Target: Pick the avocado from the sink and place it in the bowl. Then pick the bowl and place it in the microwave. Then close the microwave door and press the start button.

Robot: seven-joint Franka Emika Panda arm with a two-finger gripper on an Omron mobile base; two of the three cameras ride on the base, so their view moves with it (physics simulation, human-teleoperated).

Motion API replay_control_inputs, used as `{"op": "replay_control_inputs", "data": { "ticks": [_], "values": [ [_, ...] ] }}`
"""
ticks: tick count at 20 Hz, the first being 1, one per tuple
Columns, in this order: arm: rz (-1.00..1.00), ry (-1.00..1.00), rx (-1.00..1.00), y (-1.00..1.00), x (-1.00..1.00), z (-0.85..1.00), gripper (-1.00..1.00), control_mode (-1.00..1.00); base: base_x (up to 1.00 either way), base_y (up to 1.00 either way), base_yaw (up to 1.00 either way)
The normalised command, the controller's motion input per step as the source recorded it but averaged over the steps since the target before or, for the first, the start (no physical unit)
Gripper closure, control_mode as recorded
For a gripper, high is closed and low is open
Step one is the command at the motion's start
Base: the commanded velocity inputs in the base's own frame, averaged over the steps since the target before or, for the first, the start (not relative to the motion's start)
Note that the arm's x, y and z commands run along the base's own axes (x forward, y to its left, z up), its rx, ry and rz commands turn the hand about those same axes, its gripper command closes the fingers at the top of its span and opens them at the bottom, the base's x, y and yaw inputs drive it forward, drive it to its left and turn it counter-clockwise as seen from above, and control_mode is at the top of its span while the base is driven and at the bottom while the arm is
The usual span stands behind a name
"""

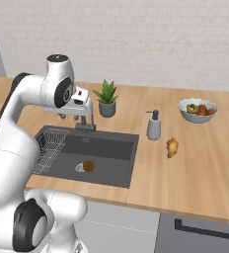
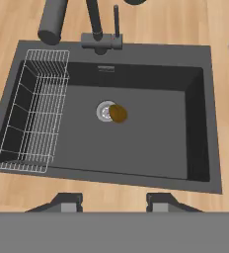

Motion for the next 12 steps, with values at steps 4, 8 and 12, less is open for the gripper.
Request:
{"op": "replay_control_inputs", "data": {
  "ticks": [4, 8, 12],
  "values": [
    [0.00, 0.04, 0.00, 0.13, -0.09, -0.22, -1.00, -1.00, 0.00, 0.00, 0.00],
    [0.00, 0.18, 0.10, 0.36, 0.15, -0.96, -1.00, -1.00, 0.00, 0.00, 0.00],
    [0.11, -0.10, 0.18, -0.37, 0.03, -0.94, -1.00, -1.00, 0.00, 0.00, 0.00]
  ]
}}
